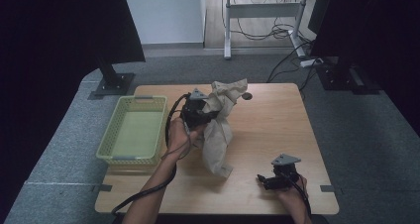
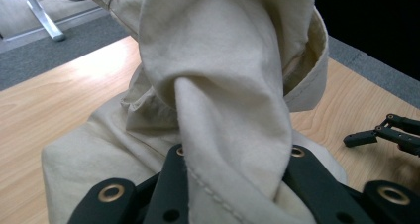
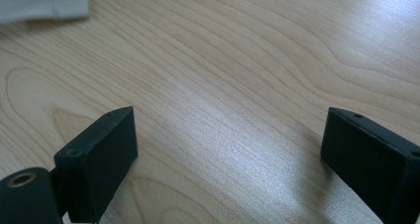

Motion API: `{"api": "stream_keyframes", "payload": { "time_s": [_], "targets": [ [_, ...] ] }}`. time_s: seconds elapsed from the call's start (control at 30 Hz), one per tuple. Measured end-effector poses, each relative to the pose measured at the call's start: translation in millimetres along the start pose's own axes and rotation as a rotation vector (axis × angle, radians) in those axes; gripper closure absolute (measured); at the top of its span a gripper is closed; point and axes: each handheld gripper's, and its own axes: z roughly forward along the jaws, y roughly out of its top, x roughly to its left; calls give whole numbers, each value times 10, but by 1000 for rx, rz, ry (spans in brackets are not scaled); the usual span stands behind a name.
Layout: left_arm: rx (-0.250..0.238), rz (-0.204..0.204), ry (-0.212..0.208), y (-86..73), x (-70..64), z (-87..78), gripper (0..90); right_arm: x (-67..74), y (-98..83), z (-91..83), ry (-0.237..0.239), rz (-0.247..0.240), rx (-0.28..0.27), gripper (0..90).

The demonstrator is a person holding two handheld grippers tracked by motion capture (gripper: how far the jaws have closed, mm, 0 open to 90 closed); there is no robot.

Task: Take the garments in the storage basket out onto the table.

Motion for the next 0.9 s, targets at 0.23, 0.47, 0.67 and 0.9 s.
{"api": "stream_keyframes", "payload": {
  "time_s": [0.23,0.47,0.67,0.9],
  "targets": [
    [8,23,10,-96,-113,203,785,3,-1,-1,3,-1,1,72],
    [24,31,24,-247,-167,407,783,3,-1,-1,5,-3,0,72],
    [45,29,38,-388,-166,575,781,4,-1,-1,5,-3,1,72],
    [84,24,56,-530,-149,753,771,2,-2,1,6,-9,-2,72]
  ]
}}
